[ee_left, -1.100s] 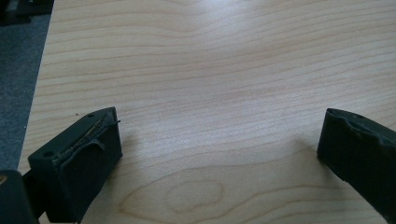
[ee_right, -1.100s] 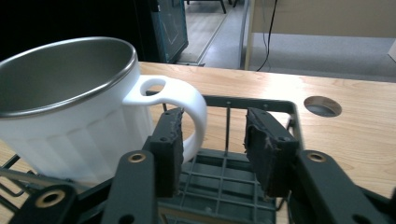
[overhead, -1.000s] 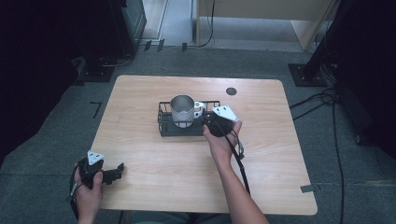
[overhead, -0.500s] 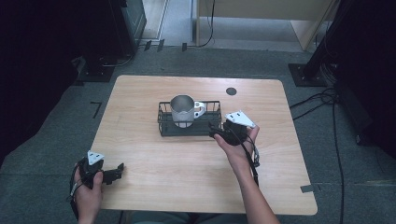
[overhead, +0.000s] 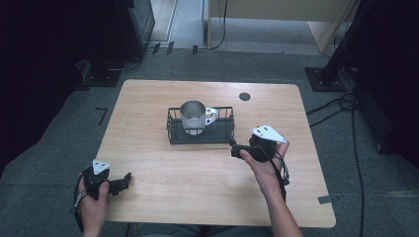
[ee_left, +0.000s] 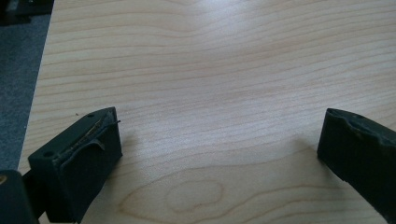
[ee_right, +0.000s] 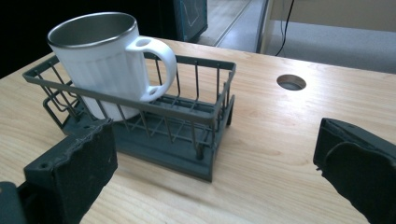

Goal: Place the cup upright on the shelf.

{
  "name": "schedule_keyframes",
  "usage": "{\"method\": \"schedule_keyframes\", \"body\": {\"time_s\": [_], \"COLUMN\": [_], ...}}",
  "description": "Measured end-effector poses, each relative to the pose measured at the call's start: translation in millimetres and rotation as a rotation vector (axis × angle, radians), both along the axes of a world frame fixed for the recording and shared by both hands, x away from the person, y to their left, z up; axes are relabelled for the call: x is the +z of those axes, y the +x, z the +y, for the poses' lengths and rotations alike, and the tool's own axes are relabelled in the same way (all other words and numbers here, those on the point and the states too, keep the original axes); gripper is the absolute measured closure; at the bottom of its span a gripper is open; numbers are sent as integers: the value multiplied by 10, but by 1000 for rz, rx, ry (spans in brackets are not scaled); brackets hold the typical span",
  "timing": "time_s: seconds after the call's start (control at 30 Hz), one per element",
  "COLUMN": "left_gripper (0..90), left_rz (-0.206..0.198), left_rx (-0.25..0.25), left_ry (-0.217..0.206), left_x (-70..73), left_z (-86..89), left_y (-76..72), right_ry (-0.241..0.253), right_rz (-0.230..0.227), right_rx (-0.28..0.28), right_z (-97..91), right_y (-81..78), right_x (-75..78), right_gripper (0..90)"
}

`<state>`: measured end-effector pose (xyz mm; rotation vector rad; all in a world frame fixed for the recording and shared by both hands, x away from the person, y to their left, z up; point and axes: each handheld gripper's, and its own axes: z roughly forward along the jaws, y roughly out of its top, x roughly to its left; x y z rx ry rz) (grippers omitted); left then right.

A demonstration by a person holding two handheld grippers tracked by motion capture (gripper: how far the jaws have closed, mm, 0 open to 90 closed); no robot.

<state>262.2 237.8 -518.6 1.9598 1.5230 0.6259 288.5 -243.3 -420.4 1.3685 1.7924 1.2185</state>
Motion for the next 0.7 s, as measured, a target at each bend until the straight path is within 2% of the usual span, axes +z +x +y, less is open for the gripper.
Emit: {"method": "schedule_keyframes", "body": {"time_s": [0.37,0.7], "left_gripper": [0,0], "left_rz": [0,0], "left_rx": [0,0], "left_ry": [0,0], "left_x": [0,0], "left_z": [0,0], "left_y": [0,0], "right_ry": [-10,-15], "right_rz": [11,35], "right_rx": [-19,-79], "right_z": [-208,-502], "right_y": [-199,-335], "right_x": [-83,-309], "right_gripper": [0,0]}}
